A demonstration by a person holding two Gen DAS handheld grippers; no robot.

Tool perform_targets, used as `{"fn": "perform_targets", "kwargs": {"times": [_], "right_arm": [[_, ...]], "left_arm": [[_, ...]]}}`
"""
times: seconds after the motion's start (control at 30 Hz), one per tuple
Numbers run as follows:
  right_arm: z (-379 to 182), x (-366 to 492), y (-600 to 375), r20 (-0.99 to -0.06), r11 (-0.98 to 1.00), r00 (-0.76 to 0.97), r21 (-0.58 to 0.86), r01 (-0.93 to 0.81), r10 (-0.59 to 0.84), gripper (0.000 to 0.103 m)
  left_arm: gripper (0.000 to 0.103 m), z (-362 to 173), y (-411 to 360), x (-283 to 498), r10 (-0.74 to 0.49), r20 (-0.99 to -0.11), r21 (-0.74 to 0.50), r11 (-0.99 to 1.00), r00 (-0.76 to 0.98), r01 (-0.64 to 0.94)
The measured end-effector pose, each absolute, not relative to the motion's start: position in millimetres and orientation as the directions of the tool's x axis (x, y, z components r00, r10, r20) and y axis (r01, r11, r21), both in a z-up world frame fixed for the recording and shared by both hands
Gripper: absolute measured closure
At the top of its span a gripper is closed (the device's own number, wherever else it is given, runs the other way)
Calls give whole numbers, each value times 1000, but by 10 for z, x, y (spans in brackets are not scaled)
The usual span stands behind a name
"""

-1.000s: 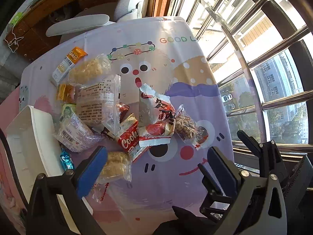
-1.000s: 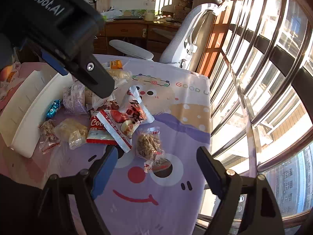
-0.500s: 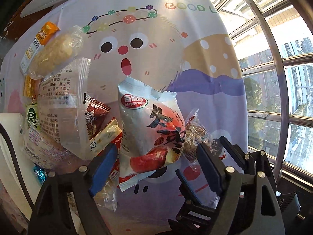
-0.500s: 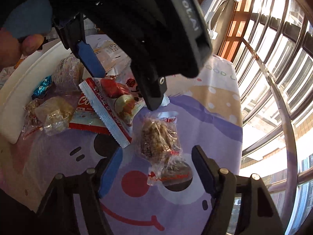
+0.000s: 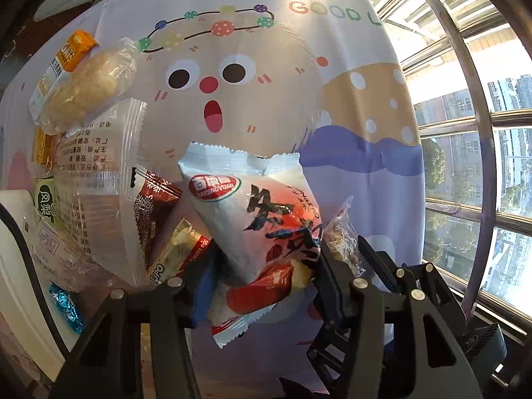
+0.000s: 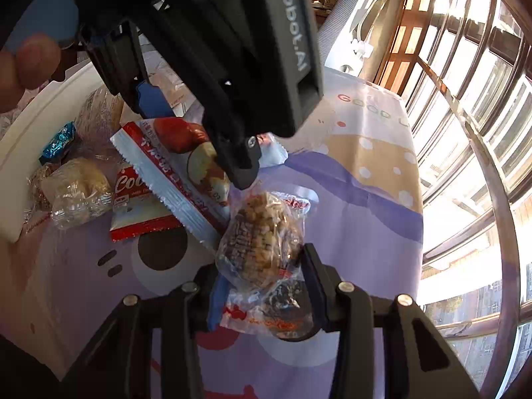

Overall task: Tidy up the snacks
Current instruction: 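Grasp the red-and-white snack bag with left tool while right tool grasps clear nut bag, then carry both bags over the white tray and open both tools to drop them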

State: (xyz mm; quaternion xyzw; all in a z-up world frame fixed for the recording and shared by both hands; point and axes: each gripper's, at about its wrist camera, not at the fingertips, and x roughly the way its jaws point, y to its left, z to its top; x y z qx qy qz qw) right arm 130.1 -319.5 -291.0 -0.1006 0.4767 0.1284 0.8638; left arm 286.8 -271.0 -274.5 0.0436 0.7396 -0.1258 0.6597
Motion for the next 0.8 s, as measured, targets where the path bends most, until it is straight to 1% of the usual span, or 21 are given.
{"fn": "perform_targets", "kwargs": {"times": [0.13, 0.37, 0.57, 0.63, 0.8], "right_arm": [[-2883, 1415, -3315, -859, 949, 494, -35, -313, 131, 62], [-2849, 1393, -3366, -886, 948, 440, -3, -317, 145, 63], [-2789, 1329, -3412, -903, 956, 398, 40, -290, 159, 64], [-2740, 1310, -3416, -905, 957, 395, 46, -286, 162, 66], [-2584, 1256, -3367, -903, 959, 400, 43, -280, 157, 68]], "left_arm": [[55, -2683, -2641, 2853, -106, -986, -134, 965, -132, 223], [56, -2450, -2585, 2810, -132, -985, -153, 965, -109, 215], [56, -2135, -2400, 2670, -190, -981, -196, 959, -51, 206], [56, -2002, -2322, 2599, -197, -980, -198, 960, -27, 198], [56, -1710, -2200, 2407, -195, -980, -188, 970, 33, 156]]}}
